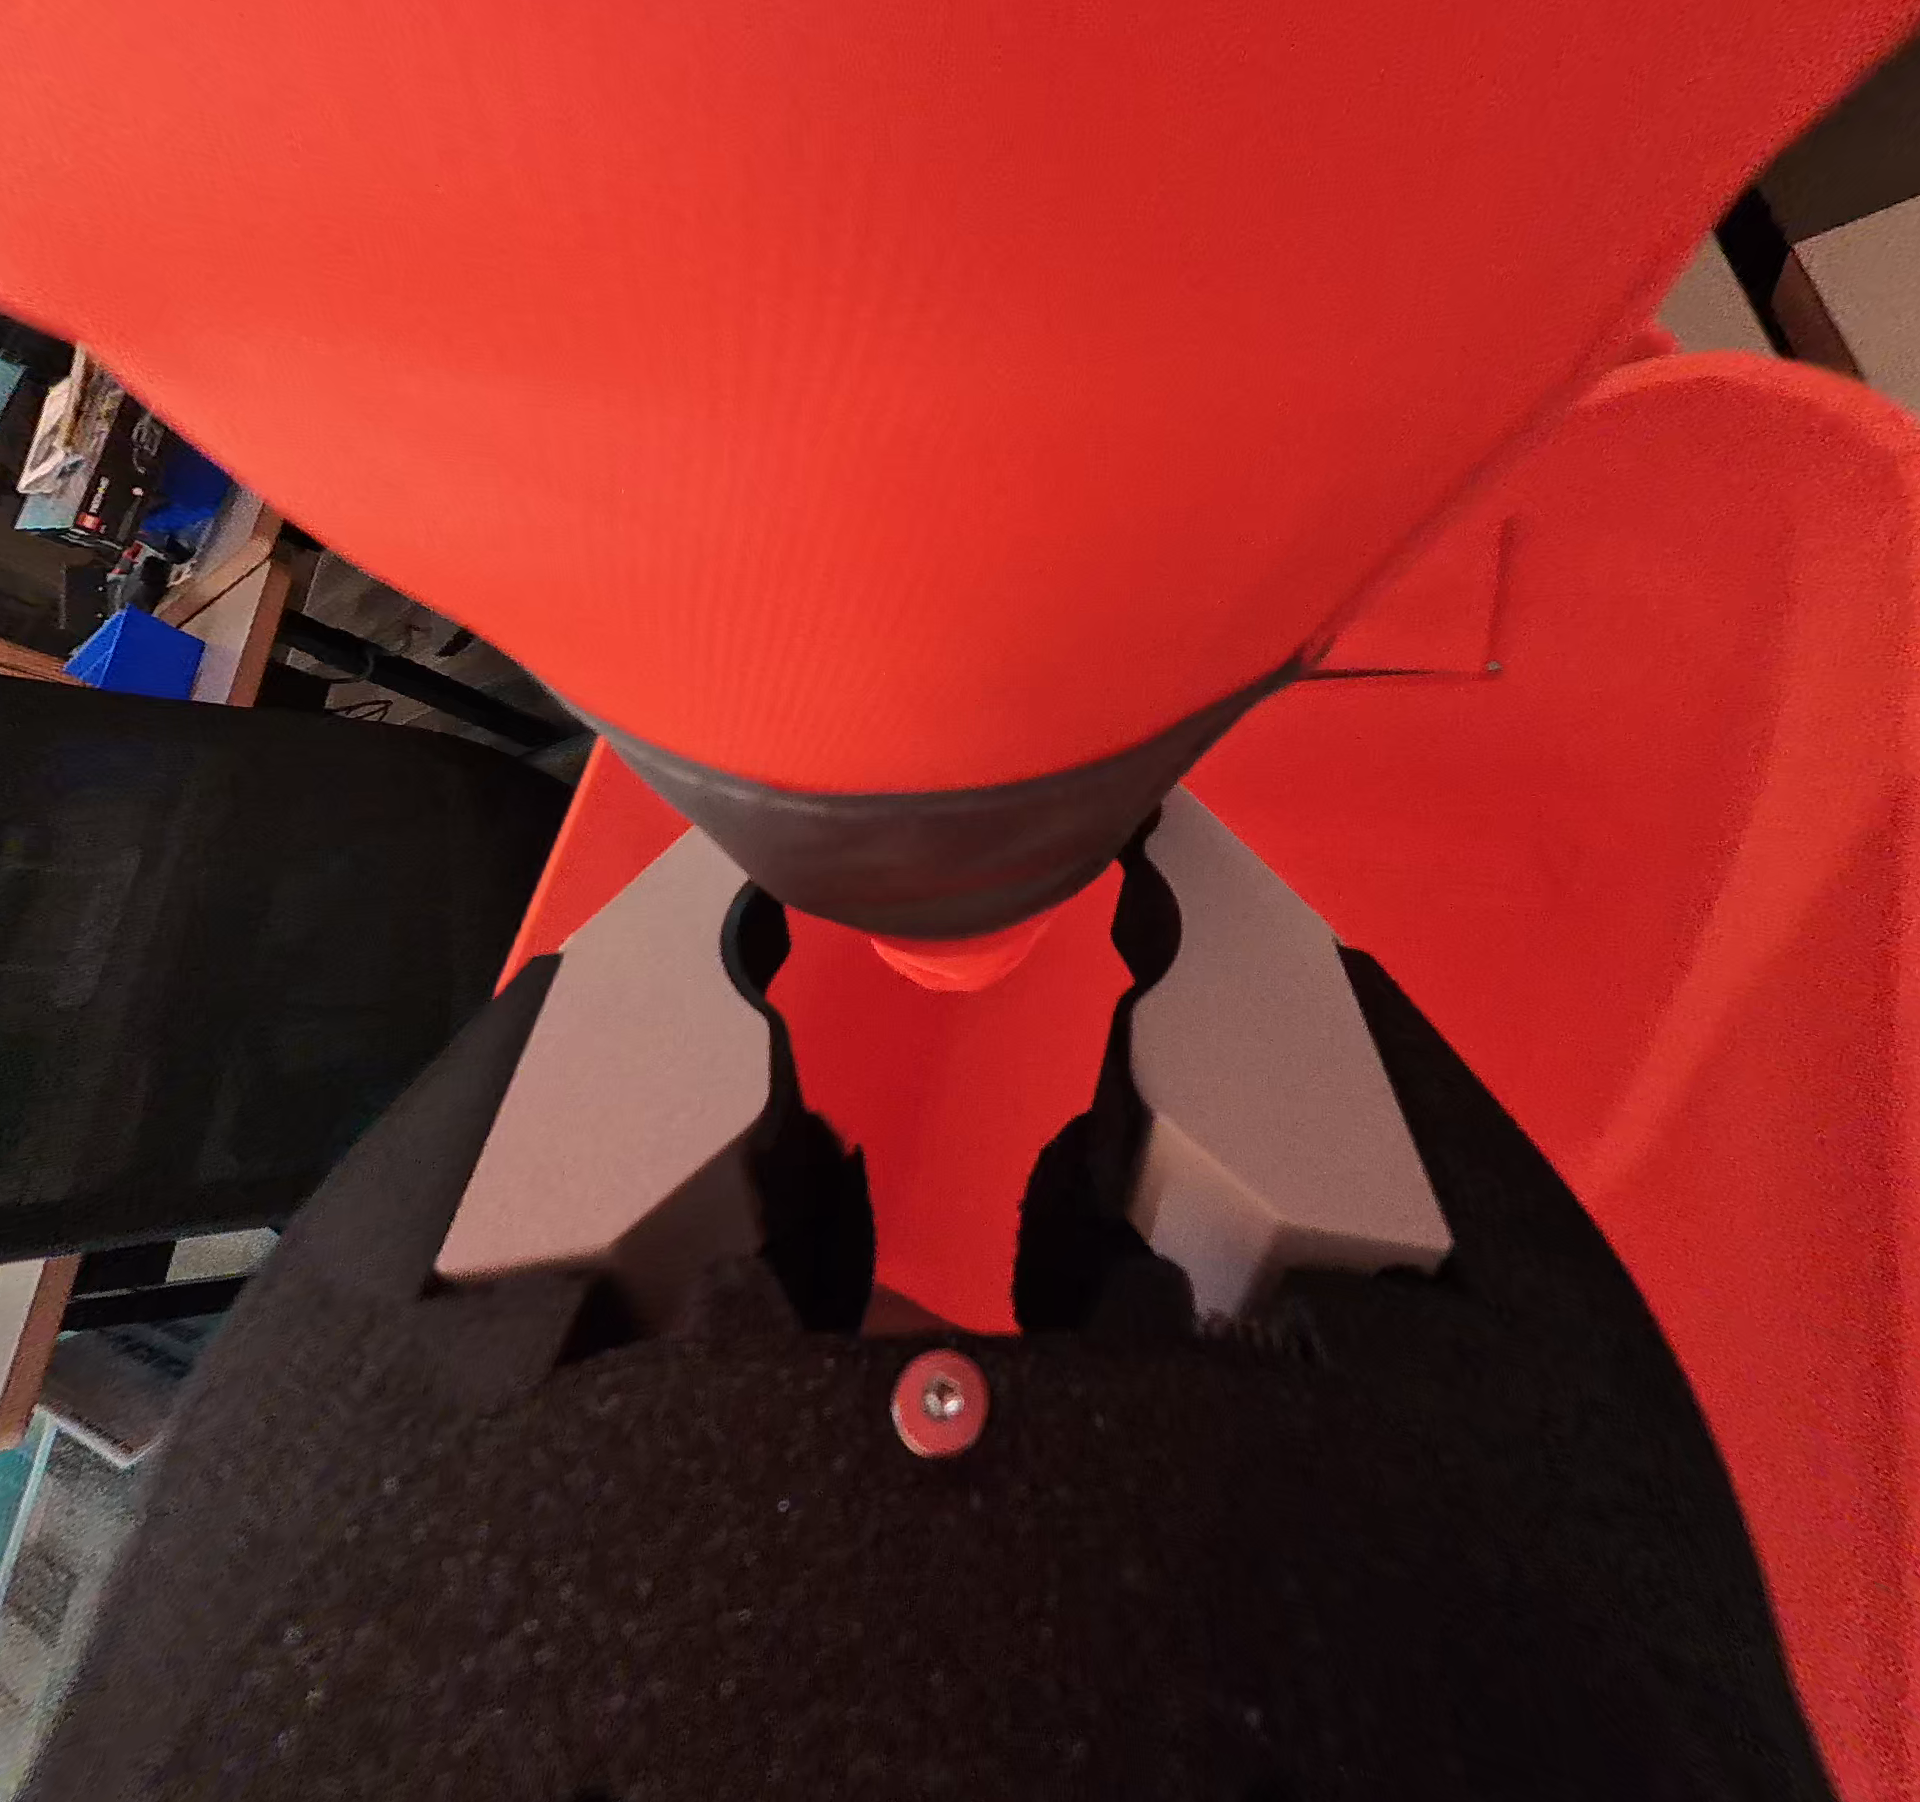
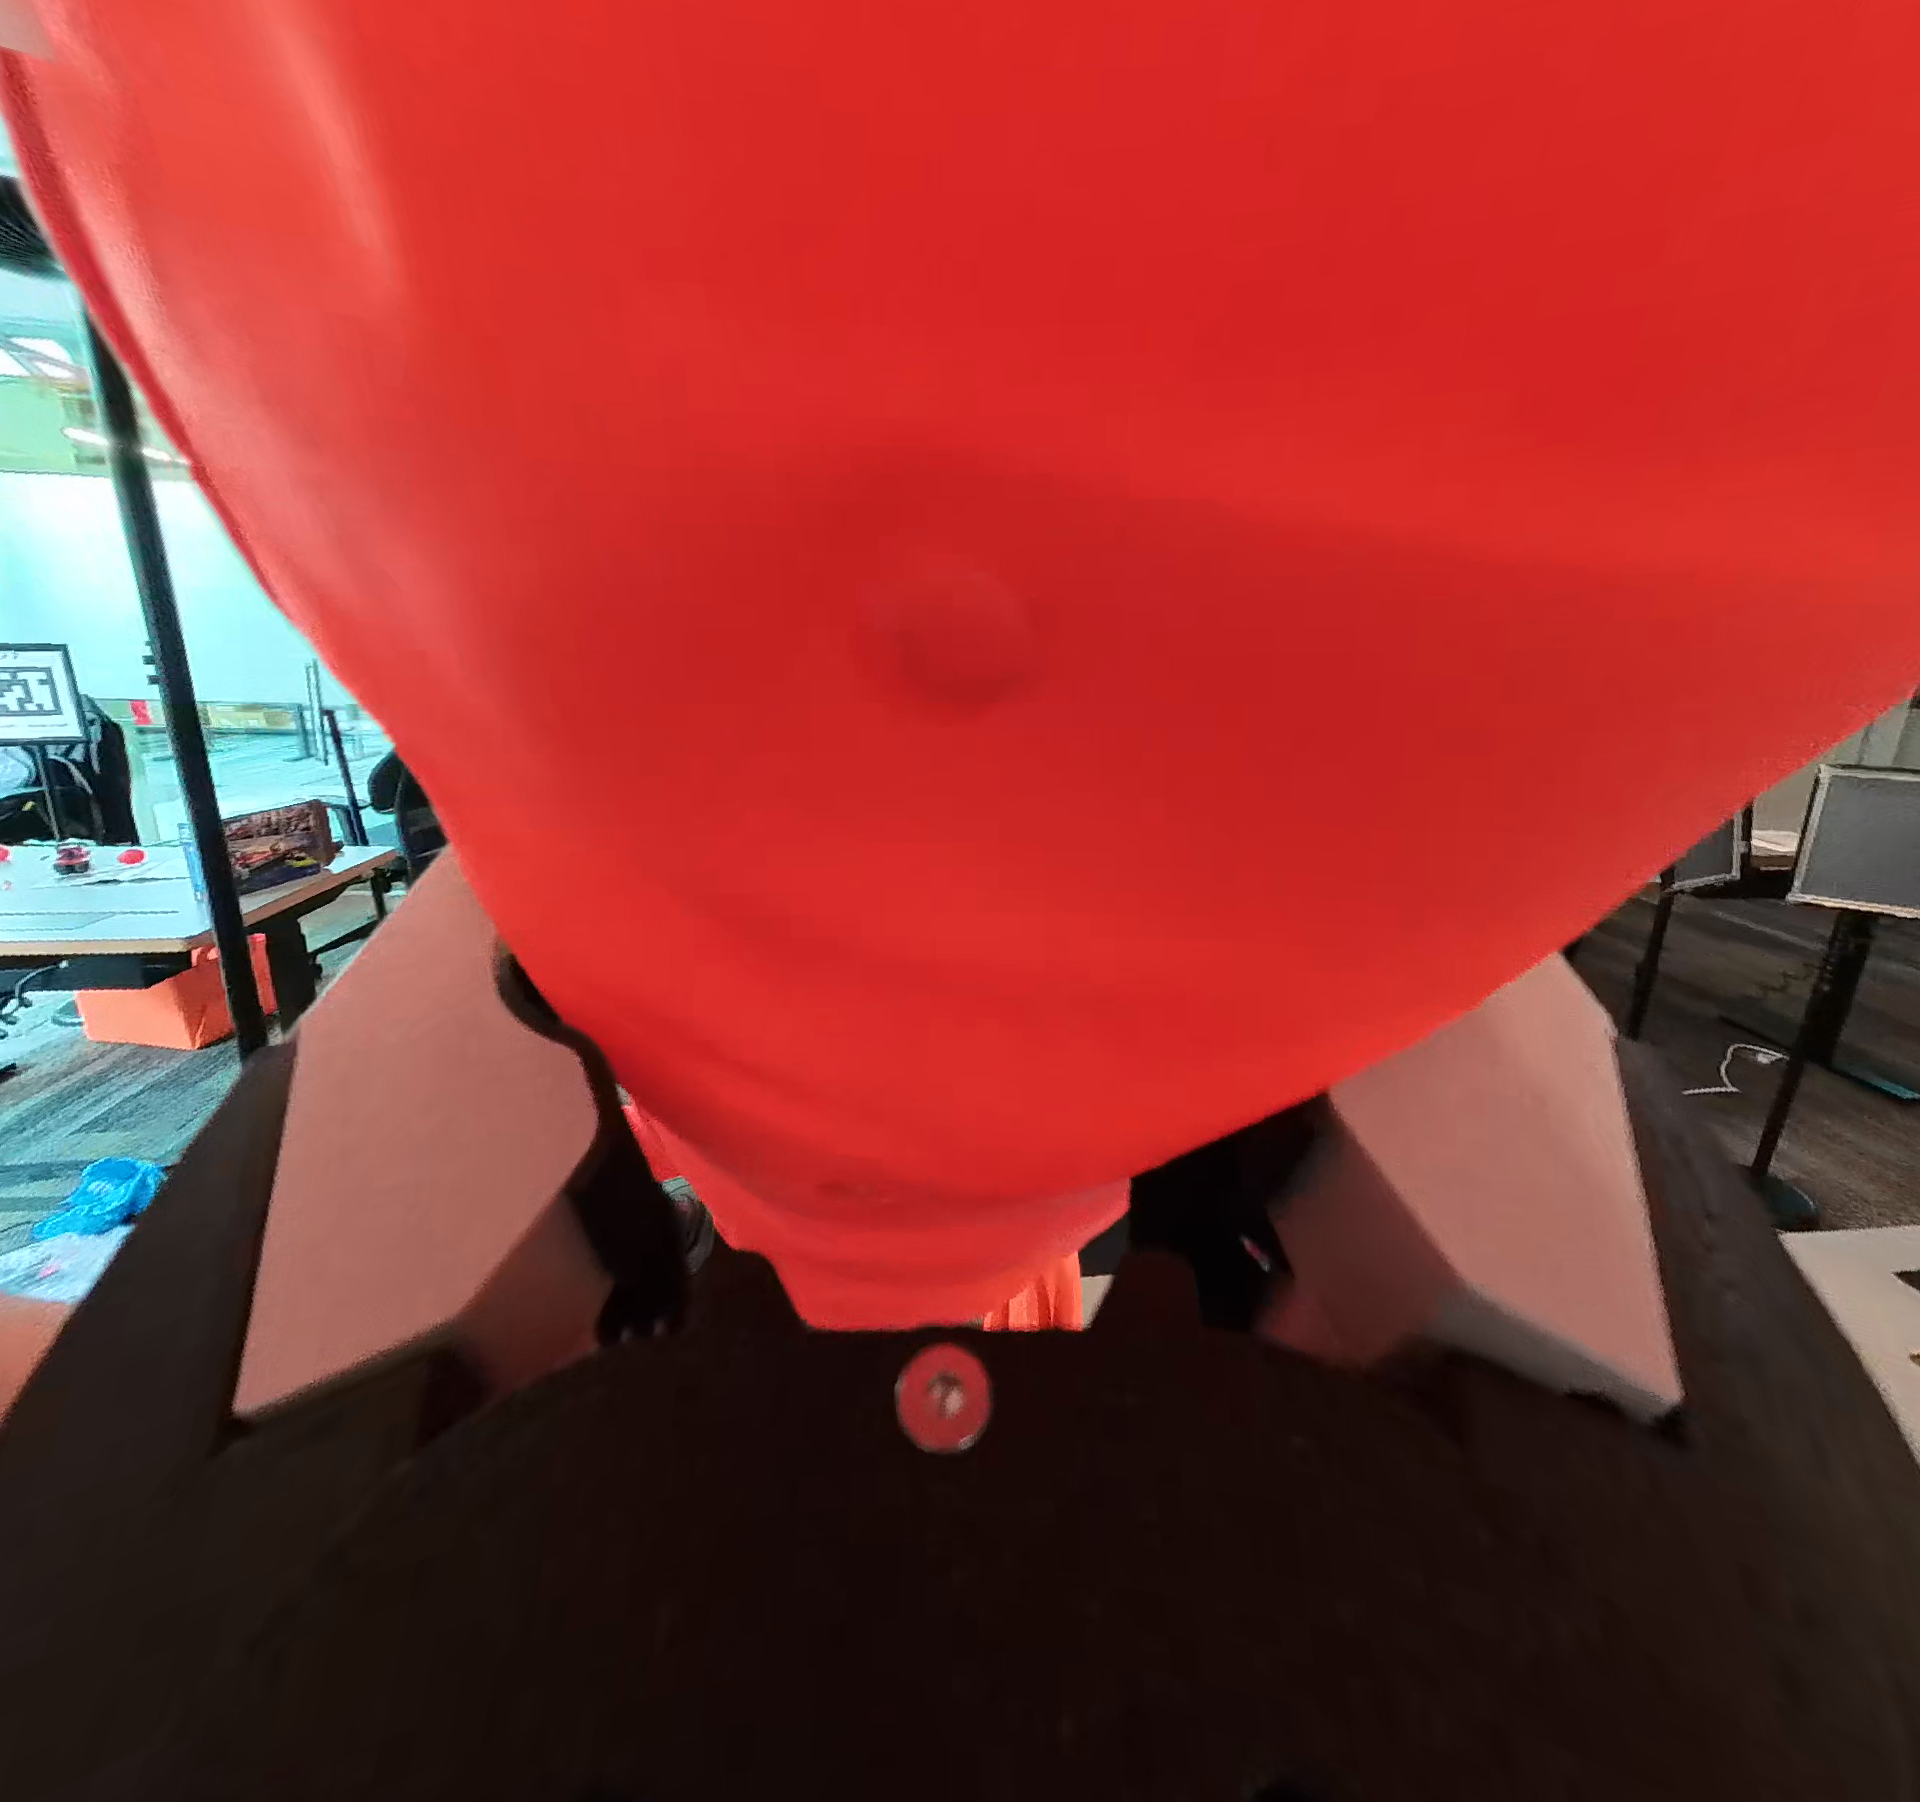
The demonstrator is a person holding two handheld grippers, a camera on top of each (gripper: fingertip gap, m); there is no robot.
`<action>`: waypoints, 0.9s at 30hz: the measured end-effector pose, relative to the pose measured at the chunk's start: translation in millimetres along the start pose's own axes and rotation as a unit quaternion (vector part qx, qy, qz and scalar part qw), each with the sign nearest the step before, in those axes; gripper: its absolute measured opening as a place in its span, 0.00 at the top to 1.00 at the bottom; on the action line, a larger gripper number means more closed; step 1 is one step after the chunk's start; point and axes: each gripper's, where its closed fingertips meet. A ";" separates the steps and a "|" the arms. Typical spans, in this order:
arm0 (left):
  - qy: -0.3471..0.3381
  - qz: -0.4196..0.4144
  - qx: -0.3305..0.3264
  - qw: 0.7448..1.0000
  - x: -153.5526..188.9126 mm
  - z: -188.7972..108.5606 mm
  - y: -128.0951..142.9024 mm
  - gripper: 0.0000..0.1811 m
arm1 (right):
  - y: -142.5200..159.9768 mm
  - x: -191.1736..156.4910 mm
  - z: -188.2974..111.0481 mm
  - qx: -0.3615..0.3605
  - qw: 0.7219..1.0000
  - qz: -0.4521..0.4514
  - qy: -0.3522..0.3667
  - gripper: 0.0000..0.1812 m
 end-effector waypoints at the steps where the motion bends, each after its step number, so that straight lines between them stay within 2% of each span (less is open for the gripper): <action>1: -0.004 -0.004 0.004 1.000 -1.7 4.9 1.3 0.66 | 3.9 0.6 3.0 0.000 1.000 0.000 0.003 0.17; 8: 0.009 0.000 0.010 1.000 13.8 41.7 11.3 0.69 | 35.4 2.9 19.1 -0.031 0.999 -0.011 0.019 0.16; 13: 0.018 -0.002 0.016 1.000 20.7 44.8 12.3 0.68 | 36.1 5.4 19.7 -0.038 0.999 -0.004 0.027 0.16; 20: 0.010 -0.006 0.038 0.999 -0.4 8.7 -10.4 0.61 | -6.3 4.7 7.2 -0.018 0.999 0.001 0.032 0.15; 22: -0.010 -0.011 0.052 0.999 -14.4 -5.8 -18.6 0.60 | -21.7 3.7 3.7 -0.005 0.999 0.003 0.033 0.12; 25: -0.061 -0.009 0.090 0.994 -35.8 -33.3 -32.5 0.59 | -43.8 3.5 -1.7 0.015 0.999 0.010 0.034 0.16; 27: -0.066 -0.023 0.110 0.992 -44.8 -52.1 -41.4 0.58 | -57.5 4.5 -5.0 0.025 0.999 0.022 0.033 0.17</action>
Point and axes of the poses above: each gripper's, where its closed fingertips meet, z out along the fingers, y out of its underside, x = y × z across the jaws, and after that the axes turned 14 degrees about -x, right-handed
